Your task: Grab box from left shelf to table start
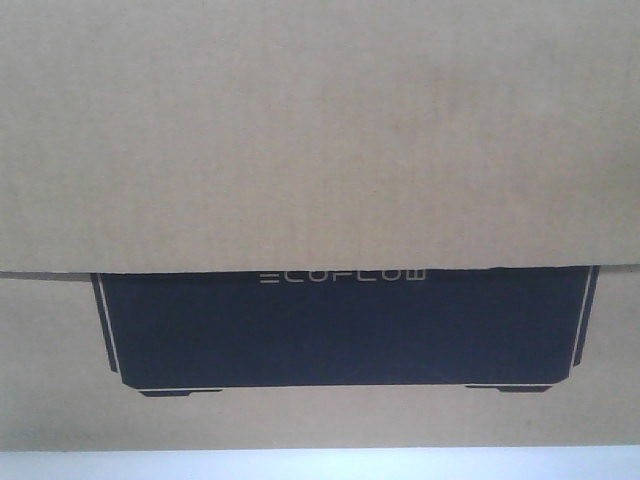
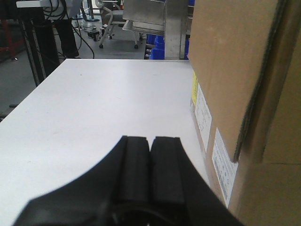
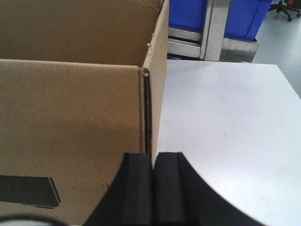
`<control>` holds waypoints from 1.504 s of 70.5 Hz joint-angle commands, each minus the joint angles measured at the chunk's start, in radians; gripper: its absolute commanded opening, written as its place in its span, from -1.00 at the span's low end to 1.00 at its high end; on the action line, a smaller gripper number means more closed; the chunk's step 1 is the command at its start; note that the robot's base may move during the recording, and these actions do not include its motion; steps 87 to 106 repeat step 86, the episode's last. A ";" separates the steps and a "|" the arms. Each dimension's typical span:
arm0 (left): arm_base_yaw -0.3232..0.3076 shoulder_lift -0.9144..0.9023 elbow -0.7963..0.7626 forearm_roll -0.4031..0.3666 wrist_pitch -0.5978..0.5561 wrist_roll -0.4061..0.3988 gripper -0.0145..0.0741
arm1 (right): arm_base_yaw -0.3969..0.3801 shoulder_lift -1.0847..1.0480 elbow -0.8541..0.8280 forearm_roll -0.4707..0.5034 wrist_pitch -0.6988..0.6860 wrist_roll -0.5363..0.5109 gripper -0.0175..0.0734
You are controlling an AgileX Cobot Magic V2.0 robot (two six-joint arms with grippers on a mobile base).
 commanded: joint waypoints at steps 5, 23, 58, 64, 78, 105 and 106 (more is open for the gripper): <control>0.002 -0.015 -0.004 -0.008 -0.098 0.002 -0.90 | -0.008 0.015 -0.014 -0.041 -0.123 0.000 -0.49; 0.002 -0.015 -0.004 -0.008 -0.098 0.002 -0.90 | -0.008 -0.005 0.222 -0.136 -0.412 0.002 -0.49; 0.002 -0.015 -0.004 -0.008 -0.098 0.002 -0.90 | -0.008 -0.008 0.454 -0.007 -0.657 0.020 -0.49; 0.002 -0.015 -0.004 -0.008 -0.098 0.002 -0.90 | -0.008 -0.008 0.454 -0.008 -0.658 0.020 -0.49; 0.002 -0.015 -0.004 -0.008 -0.098 0.002 -0.90 | -0.008 -0.008 0.454 -0.008 -0.658 0.020 -0.49; 0.002 -0.015 -0.004 -0.008 -0.098 0.002 -0.90 | -0.008 -0.008 0.454 -0.008 -0.658 0.020 -0.49; 0.002 -0.015 -0.004 -0.008 -0.098 0.002 -0.90 | -0.008 -0.008 0.454 -0.008 -0.658 0.020 -0.49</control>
